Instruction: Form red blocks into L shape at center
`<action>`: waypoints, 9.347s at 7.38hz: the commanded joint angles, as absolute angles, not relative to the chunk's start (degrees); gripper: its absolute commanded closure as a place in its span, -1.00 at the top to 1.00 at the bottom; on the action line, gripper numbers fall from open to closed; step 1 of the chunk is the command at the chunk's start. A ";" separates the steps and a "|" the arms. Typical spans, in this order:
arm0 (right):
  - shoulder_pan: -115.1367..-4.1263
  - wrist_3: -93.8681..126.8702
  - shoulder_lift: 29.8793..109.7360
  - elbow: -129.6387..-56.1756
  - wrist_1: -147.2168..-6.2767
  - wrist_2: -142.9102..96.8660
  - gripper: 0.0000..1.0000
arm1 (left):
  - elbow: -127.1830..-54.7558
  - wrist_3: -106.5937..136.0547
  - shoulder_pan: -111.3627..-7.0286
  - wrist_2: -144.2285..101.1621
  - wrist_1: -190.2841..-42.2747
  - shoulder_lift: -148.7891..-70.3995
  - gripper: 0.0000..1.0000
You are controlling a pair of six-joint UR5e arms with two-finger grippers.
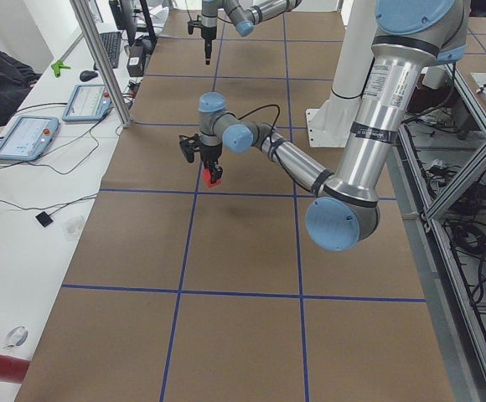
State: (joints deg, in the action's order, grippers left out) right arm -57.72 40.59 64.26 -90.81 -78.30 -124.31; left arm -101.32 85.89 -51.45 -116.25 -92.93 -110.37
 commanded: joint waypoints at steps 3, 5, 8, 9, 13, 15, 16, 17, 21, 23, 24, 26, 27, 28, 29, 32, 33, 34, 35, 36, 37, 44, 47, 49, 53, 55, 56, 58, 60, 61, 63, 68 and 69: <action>-61.96 29.97 68.64 -91.05 -77.96 -127.79 0.98 | -91.16 117.80 -45.81 -116.02 -89.74 -125.21 -1.00; -61.96 29.97 70.39 -92.10 -77.87 -127.62 0.98 | -83.54 131.43 -42.38 -115.93 -86.25 -135.38 -1.00; -61.96 29.97 71.37 -93.34 -77.87 -127.62 0.98 | -68.05 142.35 -41.66 -115.84 -85.69 -146.85 -1.00; -61.96 29.97 71.37 -93.34 -77.87 -127.70 0.98 | -67.07 145.60 -41.75 -115.75 -85.69 -146.87 -1.00; -61.96 30.94 71.89 -96.77 -78.40 -128.06 0.98 | -65.04 150.19 -38.94 -115.49 -88.75 -147.04 -1.00; -61.88 30.94 72.16 -96.68 -78.40 -128.06 0.98 | -65.04 150.47 -38.14 -115.40 -88.77 -148.09 -1.00; -61.87 30.94 72.16 -96.59 -78.40 -128.06 0.98 | -64.69 150.38 -37.88 -115.23 -88.86 -148.88 -1.00; -61.87 30.94 72.07 -96.59 -78.49 -128.06 0.98 | -64.43 150.38 -37.53 -115.22 -88.94 -149.23 -1.00; -61.87 30.94 72.07 -96.68 -78.49 -128.06 0.98 | -61.61 150.29 -37.09 -115.05 -91.32 -149.85 -1.00; -61.87 30.94 72.07 -96.77 -78.49 -128.06 0.98 | -61.61 150.29 -37.00 -115.05 -91.32 -149.94 -1.00; -61.87 30.94 72.07 -96.77 -78.49 -128.06 0.98 | -61.61 150.29 -36.91 -115.14 -91.32 -149.94 -1.00; -61.87 30.94 71.98 -96.77 -78.49 -128.06 0.98 | -61.61 149.85 -36.56 -115.14 -91.23 -149.85 -1.00; -61.87 30.94 71.98 -96.85 -78.49 -128.06 0.98 | -61.70 149.85 -36.56 -115.14 -91.14 -149.85 -1.00; -61.87 30.94 71.98 -96.94 -78.57 -128.14 0.98 | -61.70 149.85 -36.56 -115.14 -90.97 -149.85 -0.73; -61.87 30.94 71.90 -96.94 -78.57 -128.14 0.98 | -61.87 149.51 -36.56 -115.05 -91.14 -149.85 0.60; -61.87 30.94 71.63 -96.86 -78.75 -128.14 0.98 | -62.14 149.59 -36.47 -115.05 -90.97 -149.85 1.00; -61.87 30.94 71.54 -96.86 -78.75 -128.14 0.98 | -62.14 149.50 -36.65 -114.87 -90.79 -149.85 1.00; -61.87 30.94 71.46 -96.86 -78.75 -128.14 0.98 | -62.31 149.50 -37.26 -114.87 -89.75 -149.68 1.00; -62.22 31.02 71.28 -97.12 -79.36 -128.14 0.98 | -63.36 148.63 -38.74 -114.87 -85.21 -149.50 1.00; -63.36 30.94 71.11 -97.21 -80.15 -128.58 0.98 | -65.37 142.97 -39.28 -114.79 -81.08 -148.72 1.00; -63.98 30.94 70.76 -97.47 -81.46 -129.37 0.98 | -67.13 139.43 -40.51 -114.70 -78.77 -148.10 1.00; -66.25 29.36 71.37 -93.96 -81.03 -121.64 0.98 | -75.32 73.43 -55.69 -112.23 -88.74 -133.19 1.00; -70.82 24.30 74.86 -93.69 -81.21 -126.02 0.98 | -78.98 42.63 -66.15 -120.82 -95.34 -120.03 1.00; -74.86 16.81 79.78 -93.69 -81.21 -128.48 0.98 | -85.58 26.54 -72.04 -123.73 -96.59 -109.56 1.00; -82.08 9.42 88.23 -94.31 -80.86 -134.74 0.98 | -87.01 1.67 -82.79 -127.79 -98.60 -98.81 1.00; -82.71 9.14 89.47 -94.40 -80.86 -134.04 0.98 | -86.66 1.15 -82.53 -127.62 -99.22 -93.73 1.00; -83.14 9.23 89.47 -94.31 -80.86 -134.47 0.98 | -88.14 1.66 -82.96 -128.05 -99.40 -93.00 1.00; -83.84 9.14 89.56 -93.78 -81.74 -134.30 0.98 | -91.66 1.50 -83.40 -129.62 -96.70 -92.11 1.00; -85.51 9.14 91.05 -93.78 -81.83 -134.65 0.98 | -94.47 1.14 -87.44 -133.68 -92.74 -92.20 1.00; -85.95 9.14 91.49 -93.61 -81.83 -134.56 0.98 | -95.44 1.06 -87.54 -133.77 -90.64 -92.28 1.00; -87.97 9.23 90.71 -96.31 -88.62 -134.74 0.98 | -94.31 -4.37 -88.33 -133.68 -90.35 -91.94 1.00; -87.89 9.40 90.79 -101.34 -97.21 -134.74 0.98 | -94.04 -4.48 -88.95 -133.16 -90.61 -89.74 1.00; -87.89 9.40 90.79 -101.16 -97.12 -134.74 0.98 | -94.04 -4.48 -89.03 -133.15 -90.62 -89.65 1.00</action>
